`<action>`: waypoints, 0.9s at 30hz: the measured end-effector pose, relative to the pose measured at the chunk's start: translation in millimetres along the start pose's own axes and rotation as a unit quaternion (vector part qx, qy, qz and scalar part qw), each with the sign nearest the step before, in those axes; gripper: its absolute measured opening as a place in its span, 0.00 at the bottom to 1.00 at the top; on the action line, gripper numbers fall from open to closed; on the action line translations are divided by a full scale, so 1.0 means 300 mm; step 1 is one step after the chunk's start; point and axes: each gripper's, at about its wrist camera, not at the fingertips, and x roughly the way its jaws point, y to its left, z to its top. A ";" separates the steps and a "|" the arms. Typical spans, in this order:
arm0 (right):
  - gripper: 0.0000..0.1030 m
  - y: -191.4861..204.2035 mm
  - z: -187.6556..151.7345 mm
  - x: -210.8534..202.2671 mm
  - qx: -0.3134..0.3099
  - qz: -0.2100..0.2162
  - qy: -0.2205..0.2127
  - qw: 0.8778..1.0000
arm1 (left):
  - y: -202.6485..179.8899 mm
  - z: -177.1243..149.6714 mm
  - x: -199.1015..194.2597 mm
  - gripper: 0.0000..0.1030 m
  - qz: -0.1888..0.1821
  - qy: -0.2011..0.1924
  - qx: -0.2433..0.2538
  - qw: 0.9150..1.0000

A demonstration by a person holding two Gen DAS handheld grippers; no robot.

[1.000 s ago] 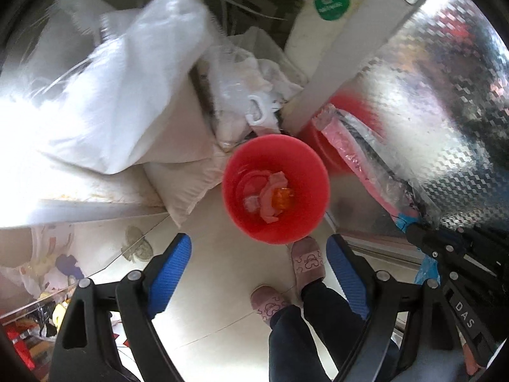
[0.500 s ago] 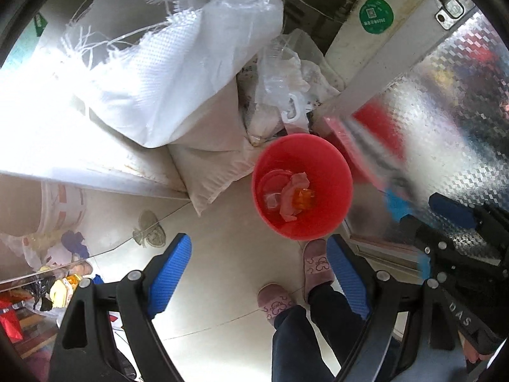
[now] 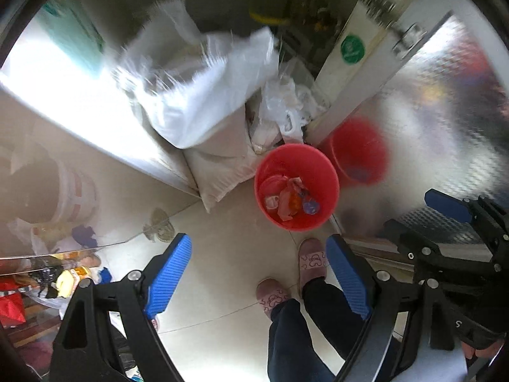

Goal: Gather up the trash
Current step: 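Raise both tools back over the counter toward the sauce packet and wipe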

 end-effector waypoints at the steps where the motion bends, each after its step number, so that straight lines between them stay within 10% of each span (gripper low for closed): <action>1: 0.62 0.008 -0.002 -0.033 -0.003 0.003 -0.003 1.000 | 0.002 -0.006 -0.042 0.83 0.002 -0.003 -0.002 1.000; 15: 0.70 0.095 0.011 -0.473 -0.032 -0.027 -0.063 0.997 | -0.013 -0.076 -0.525 0.83 0.007 -0.053 -0.009 0.999; 27: 0.78 -0.012 0.047 -0.736 0.039 -0.085 -0.119 0.989 | -0.121 0.082 -0.744 0.83 -0.008 -0.115 0.046 0.992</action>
